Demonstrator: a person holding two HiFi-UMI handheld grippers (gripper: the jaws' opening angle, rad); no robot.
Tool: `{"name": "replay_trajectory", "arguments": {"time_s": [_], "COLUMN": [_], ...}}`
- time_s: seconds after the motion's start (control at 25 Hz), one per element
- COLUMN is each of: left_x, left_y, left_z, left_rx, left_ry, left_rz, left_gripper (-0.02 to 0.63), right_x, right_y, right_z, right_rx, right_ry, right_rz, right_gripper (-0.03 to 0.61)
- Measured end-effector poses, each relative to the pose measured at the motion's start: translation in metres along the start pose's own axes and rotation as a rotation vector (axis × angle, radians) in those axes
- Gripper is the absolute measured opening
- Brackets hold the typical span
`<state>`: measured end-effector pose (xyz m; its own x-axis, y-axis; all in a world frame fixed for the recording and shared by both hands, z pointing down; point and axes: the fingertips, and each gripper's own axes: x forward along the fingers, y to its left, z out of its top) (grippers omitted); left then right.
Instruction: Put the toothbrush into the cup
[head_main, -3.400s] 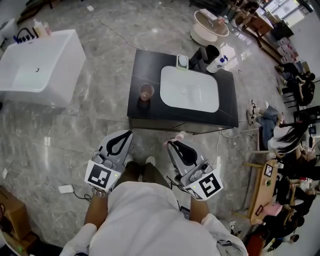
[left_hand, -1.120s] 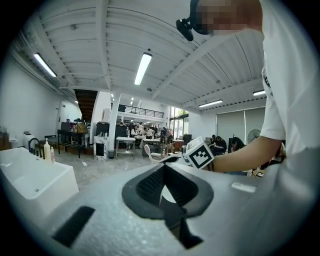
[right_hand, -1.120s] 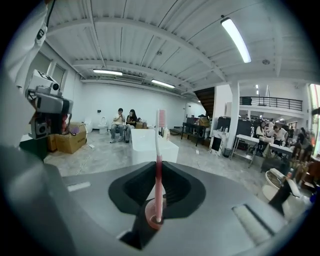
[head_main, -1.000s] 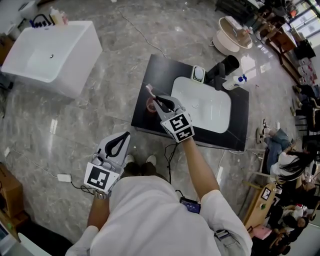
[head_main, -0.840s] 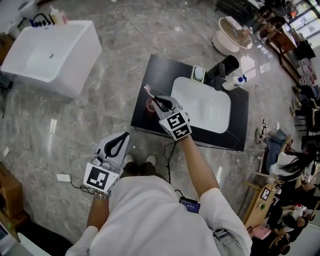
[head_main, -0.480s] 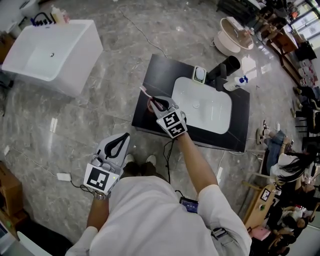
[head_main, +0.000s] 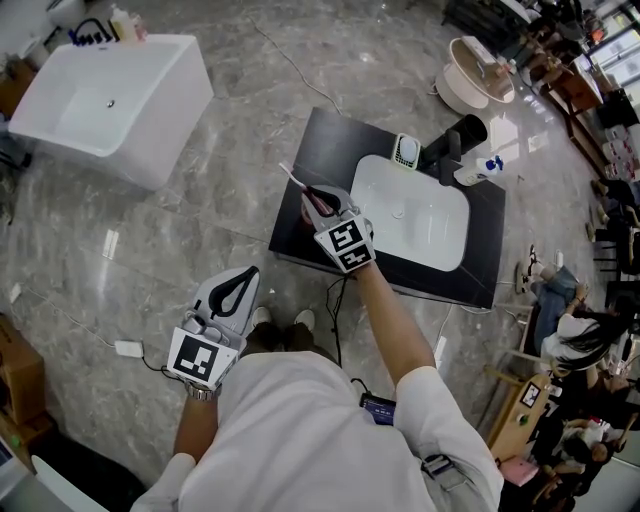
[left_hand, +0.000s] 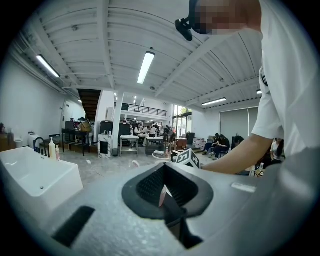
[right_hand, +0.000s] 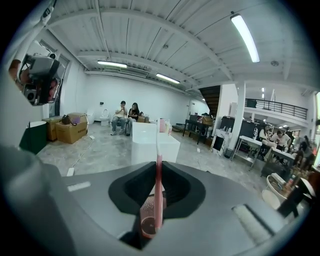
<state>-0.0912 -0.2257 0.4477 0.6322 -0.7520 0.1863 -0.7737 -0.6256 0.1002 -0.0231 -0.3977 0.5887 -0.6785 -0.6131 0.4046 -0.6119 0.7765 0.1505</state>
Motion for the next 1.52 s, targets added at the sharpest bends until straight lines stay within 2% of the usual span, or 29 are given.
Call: {"name": "replay_trajectory", "arguments": {"time_s": [0.16,0.4,0.88,1.52], "left_x": [0.0,0.001,0.006,0.0], "left_y": [0.001,0.005,0.004,0.0], "left_z": [-0.003,0.005,0.004,0.006], "left_rx": [0.007,-0.006,-0.004,0.001], "left_ry": [0.015,-0.004,-0.004,-0.011], "left_rz": [-0.003,0.009,0.004,-0.007], "left_gripper": [0.002,0.002,0.002,0.002], "right_x": [0.008,0.011,0.015,0.004], "right_y": [0.003,0.002,0.001,0.0], "right_z": [-0.022,-0.038,-0.087,-0.077], "right_rx": [0.005,0.023,-0.008,0.021], "right_ry": [0.053,0.091,0.316,0.28], "right_rz": [0.011,0.008,0.01,-0.029], "right_gripper": [0.048,0.049,0.049,0.069]}}
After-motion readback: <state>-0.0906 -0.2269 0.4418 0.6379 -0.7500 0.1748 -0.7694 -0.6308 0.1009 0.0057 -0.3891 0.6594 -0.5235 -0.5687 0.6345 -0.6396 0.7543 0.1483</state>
